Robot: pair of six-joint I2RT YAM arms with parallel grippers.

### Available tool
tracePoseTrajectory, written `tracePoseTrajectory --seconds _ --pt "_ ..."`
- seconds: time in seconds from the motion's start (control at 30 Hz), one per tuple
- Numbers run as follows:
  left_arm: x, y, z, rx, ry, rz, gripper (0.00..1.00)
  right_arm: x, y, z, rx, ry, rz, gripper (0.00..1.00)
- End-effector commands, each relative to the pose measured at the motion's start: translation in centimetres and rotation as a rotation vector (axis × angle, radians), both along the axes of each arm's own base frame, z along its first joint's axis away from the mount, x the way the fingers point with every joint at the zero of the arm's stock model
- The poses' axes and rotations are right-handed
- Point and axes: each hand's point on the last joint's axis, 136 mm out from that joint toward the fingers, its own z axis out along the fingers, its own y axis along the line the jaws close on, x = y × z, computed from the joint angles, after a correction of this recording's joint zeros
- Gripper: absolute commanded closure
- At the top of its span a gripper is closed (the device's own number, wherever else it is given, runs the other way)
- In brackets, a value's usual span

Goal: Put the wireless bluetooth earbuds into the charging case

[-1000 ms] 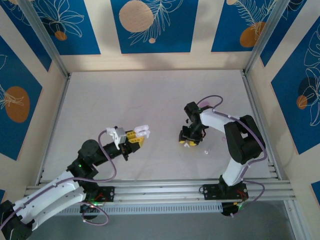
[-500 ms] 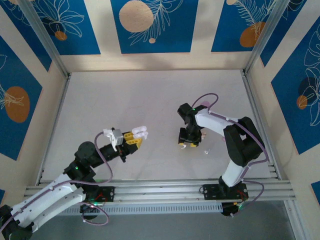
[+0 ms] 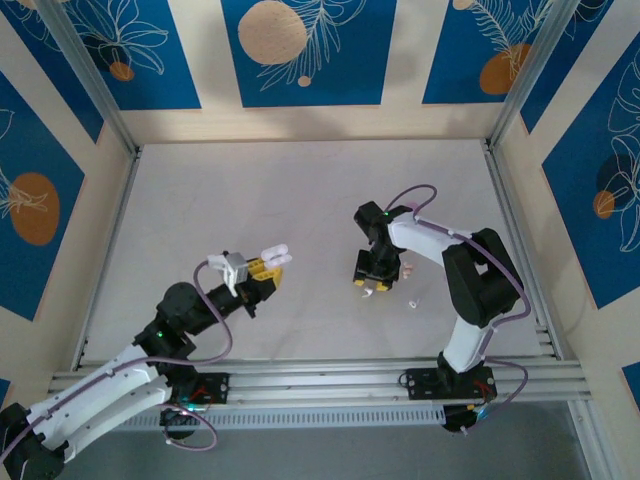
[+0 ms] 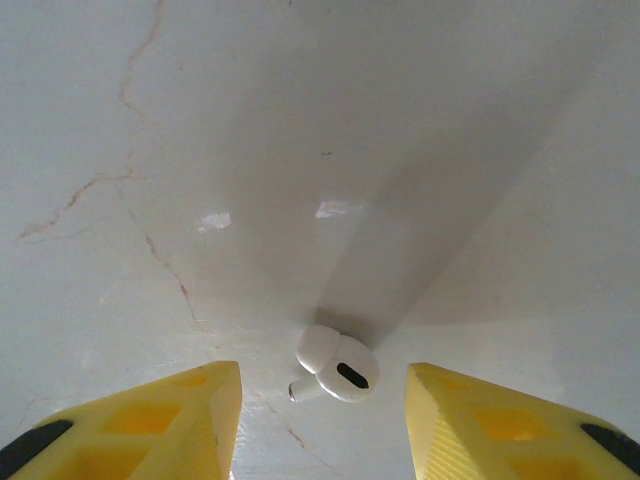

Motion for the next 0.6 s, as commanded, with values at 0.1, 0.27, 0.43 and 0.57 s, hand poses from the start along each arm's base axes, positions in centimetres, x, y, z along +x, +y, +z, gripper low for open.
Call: tracePoseTrajectory --seconds 0.1,0.27,0.43,0.57 --pt "0.6 -0.2 2.2 -0.037 -0.049 0.026 0.96 0.1 1.2 0.0 0.083 -0.004 0.011 0.53" --pt "1.1 -0.5 2.1 -0.028 -0.053 0.035 0.96 0.3 1.5 -0.3 0.078 0.005 0.036 0.53" --pt "1.3 -1.0 1.9 -0.016 -0.045 0.024 0.95 0.6 1.5 0.2 0.059 -0.020 0.064 0.53" --pt "1.4 -1.2 1.9 -0.012 -0.046 0.018 0.96 0.9 0.8 1.4 0.008 -0.067 0.058 0.52"
